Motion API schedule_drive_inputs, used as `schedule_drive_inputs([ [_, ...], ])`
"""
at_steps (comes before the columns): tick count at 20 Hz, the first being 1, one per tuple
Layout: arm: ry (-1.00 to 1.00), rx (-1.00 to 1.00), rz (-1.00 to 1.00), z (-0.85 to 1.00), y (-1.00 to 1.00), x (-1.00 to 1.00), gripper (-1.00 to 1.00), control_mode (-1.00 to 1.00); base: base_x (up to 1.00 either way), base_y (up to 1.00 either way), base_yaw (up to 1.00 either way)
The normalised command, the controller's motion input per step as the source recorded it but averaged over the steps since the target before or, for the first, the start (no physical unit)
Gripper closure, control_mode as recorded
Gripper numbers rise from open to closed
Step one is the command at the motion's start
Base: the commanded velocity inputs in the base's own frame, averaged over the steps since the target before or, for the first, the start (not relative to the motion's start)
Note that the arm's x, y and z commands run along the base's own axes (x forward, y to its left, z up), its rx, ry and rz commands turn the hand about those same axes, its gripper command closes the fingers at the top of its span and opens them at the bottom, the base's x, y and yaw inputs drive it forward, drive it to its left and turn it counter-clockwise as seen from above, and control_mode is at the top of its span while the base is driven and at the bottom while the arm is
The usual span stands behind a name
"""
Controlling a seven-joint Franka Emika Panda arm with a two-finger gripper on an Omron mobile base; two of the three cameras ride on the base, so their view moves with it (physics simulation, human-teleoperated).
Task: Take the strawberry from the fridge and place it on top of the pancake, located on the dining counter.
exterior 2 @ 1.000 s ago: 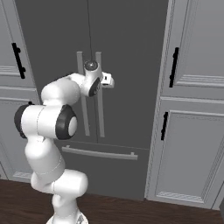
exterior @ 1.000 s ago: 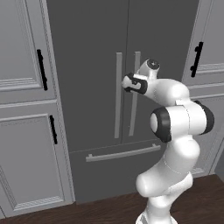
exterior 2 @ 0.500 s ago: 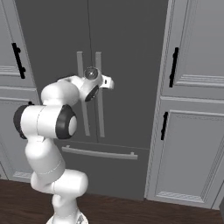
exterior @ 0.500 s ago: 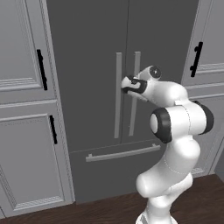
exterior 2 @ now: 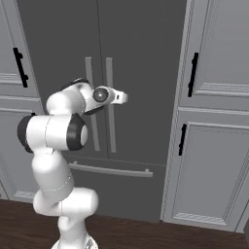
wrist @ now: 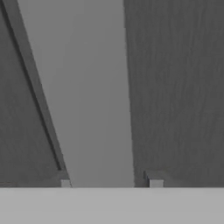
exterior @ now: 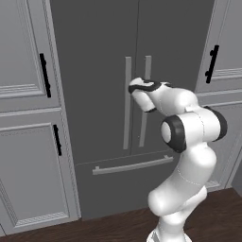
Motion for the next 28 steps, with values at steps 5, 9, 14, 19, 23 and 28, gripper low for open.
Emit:
schedule_drive_inputs([
  [5,0.09,-0.01,0.00,0.00,-0.75,-0.58,1.00,-1.00,0.00,0.00,0.00],
  [9,0.10,-0.02,0.00,0.00,-1.00,-0.96,1.00,-1.00,0.00,0.00,0.00],
  [14,0.06,-0.04,0.01,0.00,-1.00,-1.00,1.00,-1.00,0.00,0.00,0.00],
  [19,0.14,-0.15,0.03,0.00,-1.00,-1.00,1.00,-1.00,0.00,0.00,0.00],
  [23,0.23,-0.25,0.06,0.01,-1.00,-0.83,1.00,-1.00,0.00,0.00,0.00],
  [28,0.31,-0.15,0.11,0.12,-1.00,-0.55,1.00,-1.00,0.00,0.00,0.00],
])
